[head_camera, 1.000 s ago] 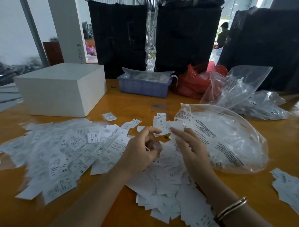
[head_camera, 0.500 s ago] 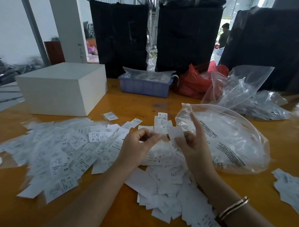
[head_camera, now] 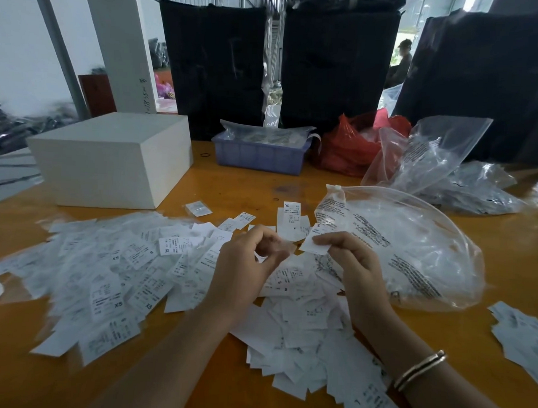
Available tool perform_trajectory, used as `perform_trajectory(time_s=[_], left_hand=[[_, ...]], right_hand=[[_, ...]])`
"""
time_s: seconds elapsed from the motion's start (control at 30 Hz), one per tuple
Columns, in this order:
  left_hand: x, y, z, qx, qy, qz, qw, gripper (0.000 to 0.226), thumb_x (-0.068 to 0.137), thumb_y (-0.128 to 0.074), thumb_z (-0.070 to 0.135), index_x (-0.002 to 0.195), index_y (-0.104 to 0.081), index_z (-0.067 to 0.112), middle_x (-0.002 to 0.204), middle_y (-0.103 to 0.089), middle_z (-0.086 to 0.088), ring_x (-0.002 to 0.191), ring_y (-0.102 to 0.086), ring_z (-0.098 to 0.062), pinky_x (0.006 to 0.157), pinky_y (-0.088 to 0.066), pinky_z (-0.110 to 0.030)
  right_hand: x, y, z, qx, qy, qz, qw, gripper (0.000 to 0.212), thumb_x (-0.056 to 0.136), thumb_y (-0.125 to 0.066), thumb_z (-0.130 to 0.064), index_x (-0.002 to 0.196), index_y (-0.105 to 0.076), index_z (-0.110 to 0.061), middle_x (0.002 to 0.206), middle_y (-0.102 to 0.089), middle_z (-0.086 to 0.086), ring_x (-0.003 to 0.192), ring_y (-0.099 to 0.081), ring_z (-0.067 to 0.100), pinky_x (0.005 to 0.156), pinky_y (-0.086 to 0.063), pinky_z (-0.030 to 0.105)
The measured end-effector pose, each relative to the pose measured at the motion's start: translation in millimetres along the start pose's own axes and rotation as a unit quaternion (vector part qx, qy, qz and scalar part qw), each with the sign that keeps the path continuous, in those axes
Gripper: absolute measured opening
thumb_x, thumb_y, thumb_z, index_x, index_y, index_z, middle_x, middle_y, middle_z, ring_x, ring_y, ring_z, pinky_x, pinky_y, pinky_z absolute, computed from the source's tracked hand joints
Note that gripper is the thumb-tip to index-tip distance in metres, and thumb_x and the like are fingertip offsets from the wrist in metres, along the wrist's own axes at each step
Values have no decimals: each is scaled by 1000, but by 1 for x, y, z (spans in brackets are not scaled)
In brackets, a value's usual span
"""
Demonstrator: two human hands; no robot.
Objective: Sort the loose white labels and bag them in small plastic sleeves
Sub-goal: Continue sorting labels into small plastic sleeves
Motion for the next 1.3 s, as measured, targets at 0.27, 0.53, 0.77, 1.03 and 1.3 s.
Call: perform_trajectory(time_s=[0.27,0.53,0.77,1.03,1.3], left_hand=[[0,-1,4,48,-21,-15,999,18,79,-75,24,88,-60,25,74,-52,21,72,-50,3,64,-36,-3],[-1,-1,1,55,-30,-23,998,15,82,-69,32,87,-63,19,79,-58,12,78,-50,-1,64,-35,-10],[-1,0,5,63,-50,-18,997,30,81,-59,45,83,-69,16,78,-55,17,77,-51,-4,64,-36,-13],[2,3,8,20,-65,-52,996,34,83,-57,43,87,-75,15,81,-66,11,82,-56,-11,68,-42,-26],[1,1,9,5,-74,-99,992,36,79,-56,48,89,-76,20,78,-51,36,88,-49,14,68,-34,0]], right_hand=[[1,-4,-3,-20,10,18,1000,49,90,-57,-3,111,-50,-46,95,-70,-2,80,-69,10,65,-57,24],[-4,-6,-9,-199,140,32,969,28,84,-66,-3,88,-64,-30,77,-64,-16,72,-59,2,63,-46,11],[-5,-9,-13,-245,217,23,945,19,82,-68,-1,94,-70,-16,78,-59,-16,72,-58,8,69,-50,33],[-4,-3,-16,-171,148,67,972,9,86,-49,-18,85,-56,-23,77,-59,-12,70,-53,6,57,-41,12],[-5,-3,-16,-196,169,33,965,14,83,-48,-9,81,-55,-21,78,-60,-10,76,-55,4,67,-43,17]])
Point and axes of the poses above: each hand's wrist, its own x-axis towards the middle knuckle, its own y-axis out of the back of the hand, z = x × y, the point moved 2 cm from there along x, towards the middle knuckle
